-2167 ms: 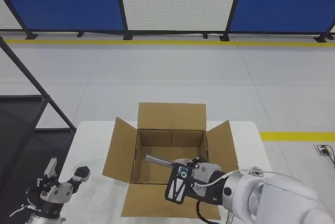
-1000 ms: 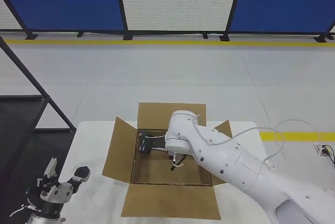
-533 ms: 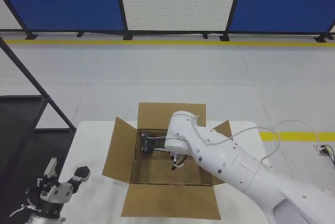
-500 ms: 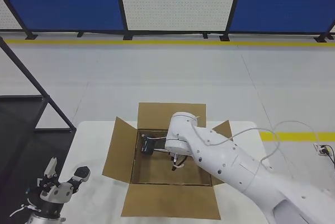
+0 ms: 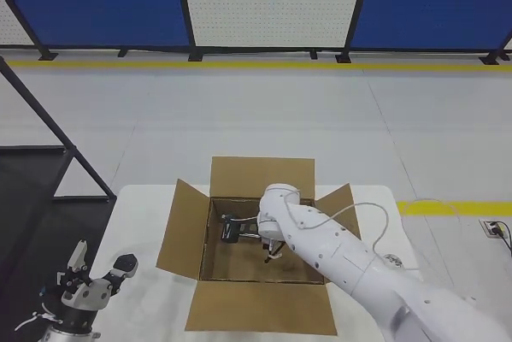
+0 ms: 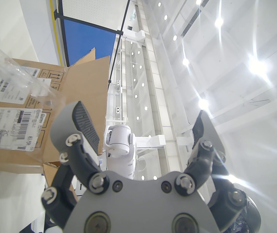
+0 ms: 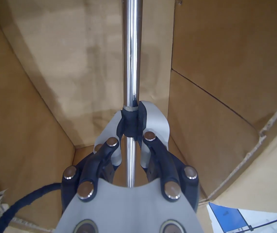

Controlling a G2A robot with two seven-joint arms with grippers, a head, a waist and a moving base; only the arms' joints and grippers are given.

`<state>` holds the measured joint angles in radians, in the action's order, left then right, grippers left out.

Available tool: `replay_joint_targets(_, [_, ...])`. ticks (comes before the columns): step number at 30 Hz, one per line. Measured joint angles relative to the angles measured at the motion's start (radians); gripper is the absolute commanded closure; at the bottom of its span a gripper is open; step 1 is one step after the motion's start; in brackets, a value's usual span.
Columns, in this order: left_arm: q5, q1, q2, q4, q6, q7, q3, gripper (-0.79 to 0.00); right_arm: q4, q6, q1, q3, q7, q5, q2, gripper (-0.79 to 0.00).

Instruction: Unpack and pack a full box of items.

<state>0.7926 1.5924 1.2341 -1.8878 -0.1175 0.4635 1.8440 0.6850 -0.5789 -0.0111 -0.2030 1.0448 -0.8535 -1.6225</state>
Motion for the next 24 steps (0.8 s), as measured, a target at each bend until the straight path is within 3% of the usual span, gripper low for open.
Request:
replay_joint_targets(12, [0.0, 0.0, 0.0, 0.0, 0.0, 0.0, 0.0, -0.785, -0.234, -0.017, -0.023, 0.024, -0.153, -0.08, -0.103, 0.0])
replay_joint_targets(23, [0.0, 0.0, 0.0, 0.0, 0.0, 0.0, 0.0, -0.785, -0.386, -0.055, -0.033, 0.018, -0.209, -0.096, -0.169, 0.0])
replay_joint_targets(24, [0.0, 0.0, 0.0, 0.0, 0.0, 0.0, 0.0, -0.785, -0.399, -0.055, -0.034, 0.015, -0.209, -0.094, -0.175, -0.08])
